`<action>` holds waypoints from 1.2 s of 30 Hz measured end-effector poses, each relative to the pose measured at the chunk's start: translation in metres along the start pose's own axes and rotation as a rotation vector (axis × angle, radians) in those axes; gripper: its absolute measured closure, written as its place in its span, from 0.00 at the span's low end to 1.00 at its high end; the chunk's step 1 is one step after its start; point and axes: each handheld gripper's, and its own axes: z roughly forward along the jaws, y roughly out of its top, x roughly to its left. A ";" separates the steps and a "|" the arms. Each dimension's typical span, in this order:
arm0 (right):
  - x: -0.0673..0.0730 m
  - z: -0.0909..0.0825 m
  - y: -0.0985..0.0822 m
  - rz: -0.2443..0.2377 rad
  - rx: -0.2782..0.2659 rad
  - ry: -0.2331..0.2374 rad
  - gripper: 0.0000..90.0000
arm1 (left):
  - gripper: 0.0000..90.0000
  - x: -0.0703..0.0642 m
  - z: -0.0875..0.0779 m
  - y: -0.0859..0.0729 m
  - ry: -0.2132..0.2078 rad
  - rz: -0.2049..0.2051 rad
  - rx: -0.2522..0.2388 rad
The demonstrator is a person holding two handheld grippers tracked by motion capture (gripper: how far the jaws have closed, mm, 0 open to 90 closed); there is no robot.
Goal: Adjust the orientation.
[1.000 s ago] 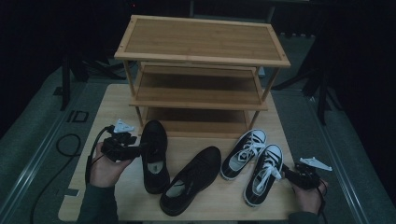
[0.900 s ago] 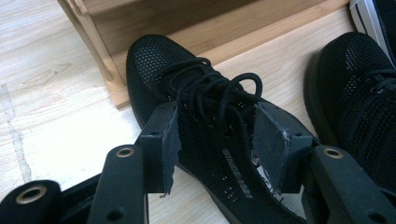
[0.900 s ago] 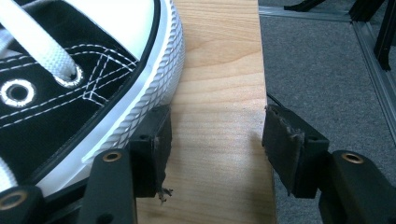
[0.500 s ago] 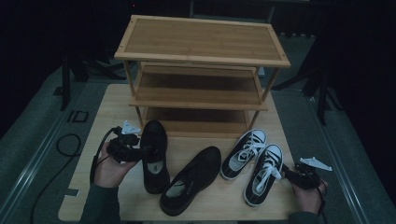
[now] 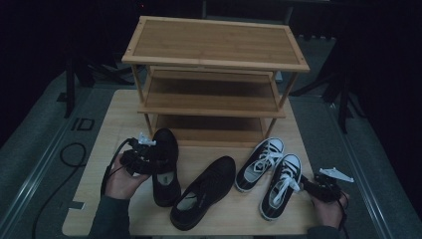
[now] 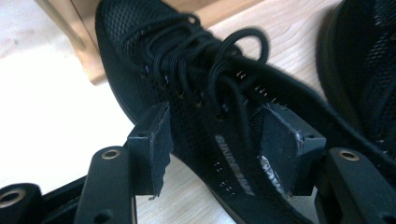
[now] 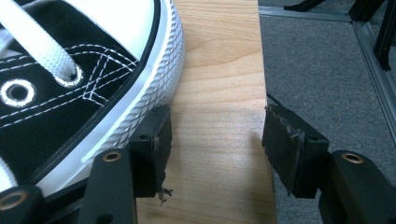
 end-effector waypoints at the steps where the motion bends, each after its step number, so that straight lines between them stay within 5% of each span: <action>1: 0.000 0.000 0.000 0.000 0.000 0.000 0.47 | 0.49 0.001 0.002 0.000 -0.002 -0.008 0.009; 9: 0.000 0.000 0.000 0.000 0.000 0.000 0.47 | 0.51 0.000 0.019 -0.001 -0.009 -0.048 0.072; 17: 0.000 0.000 0.000 0.001 0.000 0.003 0.47 | 0.76 0.002 0.020 -0.002 -0.012 -0.038 0.088; 25: -0.001 0.000 0.000 0.002 -0.001 0.010 0.46 | 0.95 0.006 0.017 -0.001 0.008 0.019 0.098; 36: -0.001 0.000 0.000 0.001 0.000 0.010 0.46 | 0.97 0.038 0.012 -0.002 -0.075 0.075 0.083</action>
